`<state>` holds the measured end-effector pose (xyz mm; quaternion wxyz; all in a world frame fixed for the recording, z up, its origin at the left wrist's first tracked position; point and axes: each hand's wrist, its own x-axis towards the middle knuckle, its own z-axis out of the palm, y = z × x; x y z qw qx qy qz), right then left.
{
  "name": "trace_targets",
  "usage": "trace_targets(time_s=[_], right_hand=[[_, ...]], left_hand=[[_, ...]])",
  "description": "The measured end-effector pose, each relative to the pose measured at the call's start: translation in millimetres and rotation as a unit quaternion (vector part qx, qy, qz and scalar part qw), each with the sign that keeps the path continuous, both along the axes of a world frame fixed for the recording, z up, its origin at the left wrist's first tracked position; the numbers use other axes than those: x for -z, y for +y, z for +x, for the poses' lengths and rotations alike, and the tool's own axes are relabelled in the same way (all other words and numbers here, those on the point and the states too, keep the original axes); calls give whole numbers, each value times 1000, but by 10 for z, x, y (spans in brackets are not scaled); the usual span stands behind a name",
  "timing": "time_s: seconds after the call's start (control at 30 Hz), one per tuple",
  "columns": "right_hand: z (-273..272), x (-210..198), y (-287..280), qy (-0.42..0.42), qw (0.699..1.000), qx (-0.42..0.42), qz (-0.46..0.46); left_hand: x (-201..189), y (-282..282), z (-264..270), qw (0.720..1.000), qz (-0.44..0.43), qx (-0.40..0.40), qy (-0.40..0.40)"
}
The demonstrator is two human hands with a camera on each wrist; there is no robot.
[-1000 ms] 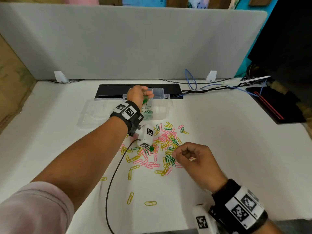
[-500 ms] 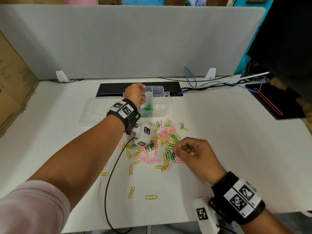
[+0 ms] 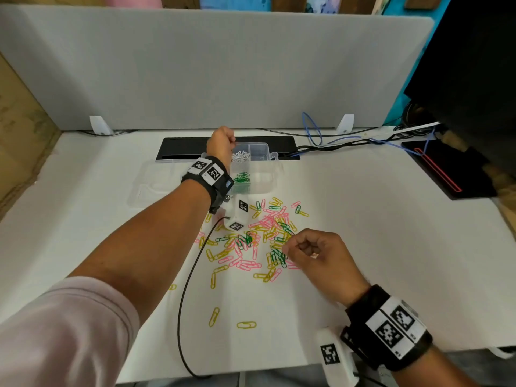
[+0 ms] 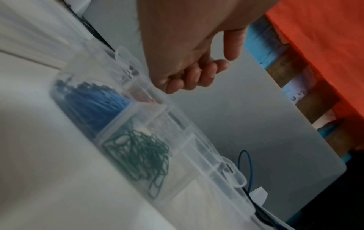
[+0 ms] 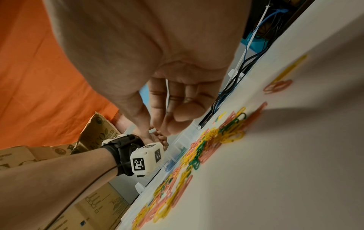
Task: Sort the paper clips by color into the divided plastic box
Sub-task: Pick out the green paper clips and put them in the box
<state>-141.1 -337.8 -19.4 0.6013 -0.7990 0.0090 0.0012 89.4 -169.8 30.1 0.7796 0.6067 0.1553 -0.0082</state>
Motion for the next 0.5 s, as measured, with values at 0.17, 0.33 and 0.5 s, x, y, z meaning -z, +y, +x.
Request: trace_targets(time_s=[0.17, 0.33, 0.5], right_hand=[[12, 8, -1, 2, 1000, 3, 2], [2, -11, -2, 10, 1000, -1, 2], [197, -91, 99, 9, 998, -18, -62]], left_hand=[[-29, 136, 27, 1000, -6, 13, 7], [-74, 350, -318, 947, 246, 201, -42], [99, 608, -877, 785, 419, 451, -65]])
